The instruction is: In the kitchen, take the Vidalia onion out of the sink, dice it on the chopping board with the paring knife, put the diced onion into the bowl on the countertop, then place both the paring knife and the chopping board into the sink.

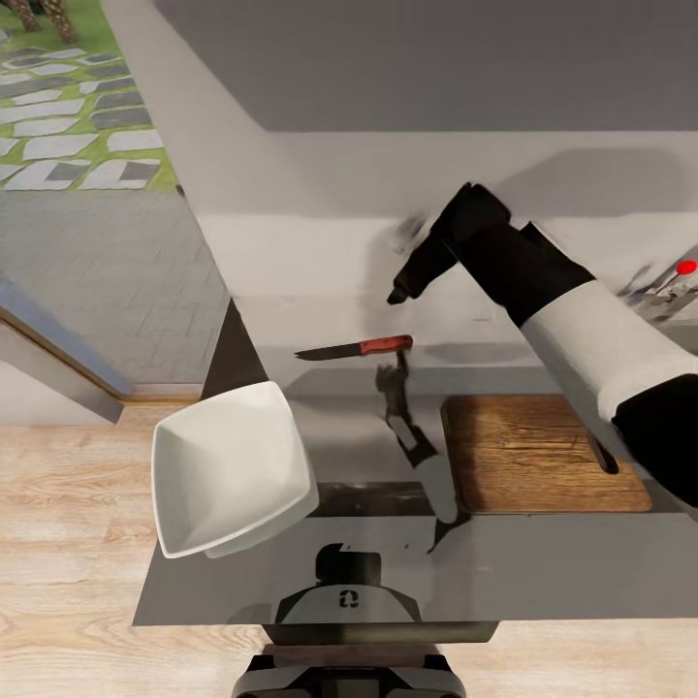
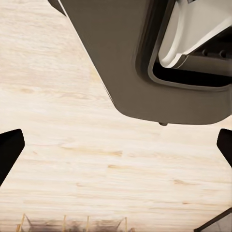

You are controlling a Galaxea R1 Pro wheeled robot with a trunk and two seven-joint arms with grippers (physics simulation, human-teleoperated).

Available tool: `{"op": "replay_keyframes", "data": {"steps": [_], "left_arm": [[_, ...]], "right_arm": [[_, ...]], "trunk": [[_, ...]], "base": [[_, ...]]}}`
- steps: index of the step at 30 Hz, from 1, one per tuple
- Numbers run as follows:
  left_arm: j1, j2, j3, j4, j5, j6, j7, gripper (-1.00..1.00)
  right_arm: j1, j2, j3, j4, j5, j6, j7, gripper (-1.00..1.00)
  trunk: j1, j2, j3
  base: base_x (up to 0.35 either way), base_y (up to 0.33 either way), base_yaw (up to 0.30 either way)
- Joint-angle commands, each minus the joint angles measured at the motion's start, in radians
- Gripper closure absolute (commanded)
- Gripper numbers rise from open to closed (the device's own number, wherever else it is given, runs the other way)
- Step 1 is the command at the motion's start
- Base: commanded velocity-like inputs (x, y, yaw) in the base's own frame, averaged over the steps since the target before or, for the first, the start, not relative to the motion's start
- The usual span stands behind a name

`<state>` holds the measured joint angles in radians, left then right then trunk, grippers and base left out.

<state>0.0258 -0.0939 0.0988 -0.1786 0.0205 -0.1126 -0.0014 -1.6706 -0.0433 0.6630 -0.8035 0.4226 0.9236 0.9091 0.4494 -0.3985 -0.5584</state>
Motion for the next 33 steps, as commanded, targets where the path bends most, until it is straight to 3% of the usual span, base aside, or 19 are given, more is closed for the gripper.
{"op": "replay_keyframes", "data": {"steps": [1, 6, 8, 11, 16, 22, 28, 30, 33], "left_arm": [[0.001, -0.001, 0.005, -0.001, 0.002, -0.001, 0.0, -1.0], [0.001, -0.001, 0.005, 0.012, 0.002, -0.001, 0.0, -1.0], [0.0, -0.001, 0.005, 0.021, 0.002, -0.001, 0.0, -1.0], [0.0, -0.001, 0.005, 0.025, 0.001, -0.001, 0.0, -1.0], [0.0, -0.001, 0.005, 0.026, 0.002, -0.001, 0.0, -1.0], [0.001, -0.001, 0.005, 0.027, 0.002, -0.001, 0.0, -1.0], [0.0, -0.001, 0.005, 0.027, 0.002, -0.001, 0.0, -1.0], [0.001, -0.001, 0.005, 0.027, 0.002, -0.001, 0.0, -1.0], [0.001, -0.001, 0.005, 0.027, 0.002, -0.001, 0.0, -1.0]], "right_arm": [[-0.001, 0.001, 0.004, 0.0, 0.011, 0.0, 0.025, -1.0], [-0.001, 0.008, 0.024, 0.004, 0.014, -0.005, 0.235, -1.0], [-0.001, 0.009, 0.06, 0.004, 0.021, -0.03, 0.326, -1.0], [-0.002, 0.009, 0.119, 0.004, 0.054, -0.067, 0.389, -1.0], [-0.002, 0.009, 0.165, 0.004, 0.094, -0.109, 0.476, -1.0], [-0.002, 0.009, 0.172, 0.004, 0.115, -0.128, 0.507, -1.0], [-0.002, 0.008, 0.172, 0.002, 0.18, -0.156, 0.512, -1.0], [-0.002, 0.008, 0.171, 0.0, 0.22, -0.16, 0.509, -1.0], [-0.002, 0.008, 0.17, -0.003, 0.226, -0.16, 0.508, -1.0]], "trunk": [[0.001, -0.002, -0.001], [0.001, -0.002, -0.001], [0.001, -0.002, -0.001], [0.001, -0.002, -0.001], [0.001, -0.002, -0.001], [0.001, -0.002, -0.001], [0.001, -0.002, -0.001], [0.001, -0.002, -0.001], [0.001, -0.002, -0.001]], "base": [[0.0, 0.0, 0.0], [0.0, 0.0, 0.0], [0.0, 0.0, 0.0], [0.0, 0.0, 0.0], [0.0, 0.0, 0.0], [0.0, 0.0, 0.0], [0.0, 0.0, 0.0], [0.0, 0.0, 0.0], [0.0, 0.0, 0.0]]}}
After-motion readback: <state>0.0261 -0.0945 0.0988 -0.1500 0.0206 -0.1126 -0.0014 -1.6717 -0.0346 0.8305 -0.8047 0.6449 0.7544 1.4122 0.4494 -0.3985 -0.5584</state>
